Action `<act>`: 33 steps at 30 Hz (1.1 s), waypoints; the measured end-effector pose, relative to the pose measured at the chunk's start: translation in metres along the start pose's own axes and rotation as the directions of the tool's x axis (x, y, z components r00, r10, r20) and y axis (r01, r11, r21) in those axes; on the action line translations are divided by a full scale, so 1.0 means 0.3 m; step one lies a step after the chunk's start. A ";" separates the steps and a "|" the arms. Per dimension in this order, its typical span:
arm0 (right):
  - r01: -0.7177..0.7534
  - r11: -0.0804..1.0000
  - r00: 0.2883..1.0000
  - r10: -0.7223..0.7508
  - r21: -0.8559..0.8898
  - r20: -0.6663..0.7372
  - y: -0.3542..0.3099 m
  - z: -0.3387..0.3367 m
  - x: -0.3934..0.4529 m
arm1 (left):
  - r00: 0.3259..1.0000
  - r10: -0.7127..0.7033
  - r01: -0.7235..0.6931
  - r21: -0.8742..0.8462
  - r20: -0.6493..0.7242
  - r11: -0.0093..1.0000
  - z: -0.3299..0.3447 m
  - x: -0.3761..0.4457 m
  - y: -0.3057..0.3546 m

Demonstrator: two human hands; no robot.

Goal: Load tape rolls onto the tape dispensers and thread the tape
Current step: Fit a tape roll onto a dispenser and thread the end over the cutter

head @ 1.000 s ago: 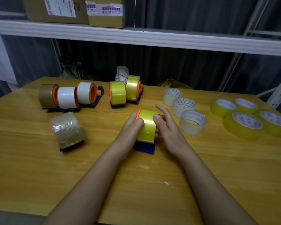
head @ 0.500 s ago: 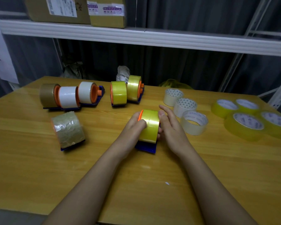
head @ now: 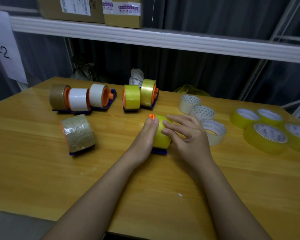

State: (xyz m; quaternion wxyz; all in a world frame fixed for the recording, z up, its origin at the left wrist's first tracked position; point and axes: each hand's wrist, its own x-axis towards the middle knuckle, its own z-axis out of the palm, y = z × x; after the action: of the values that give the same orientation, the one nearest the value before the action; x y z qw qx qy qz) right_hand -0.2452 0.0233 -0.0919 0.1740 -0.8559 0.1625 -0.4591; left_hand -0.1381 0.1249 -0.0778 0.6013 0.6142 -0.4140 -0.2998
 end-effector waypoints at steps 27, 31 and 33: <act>-0.292 0.947 0.950 0.303 0.137 -0.071 0.013 -0.033 0.018 | 0.972 0.082 -0.112 0.127 0.219 0.986 -0.004 -0.012 -0.032; -0.257 0.952 0.963 0.267 0.167 -0.037 -0.006 -0.043 0.013 | 0.972 0.082 -0.109 0.115 0.220 0.987 -0.013 -0.013 -0.026; -0.226 0.963 0.974 0.225 0.146 0.023 -0.011 -0.046 0.015 | 0.970 0.104 -0.130 0.110 0.219 0.985 -0.017 -0.013 -0.025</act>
State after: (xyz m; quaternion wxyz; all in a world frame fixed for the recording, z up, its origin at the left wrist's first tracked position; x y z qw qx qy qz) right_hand -0.2540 0.0222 -0.0801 0.2884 -0.8180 0.2239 -0.4445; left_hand -0.1345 0.1302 -0.0852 0.5313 0.5891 -0.5291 -0.3014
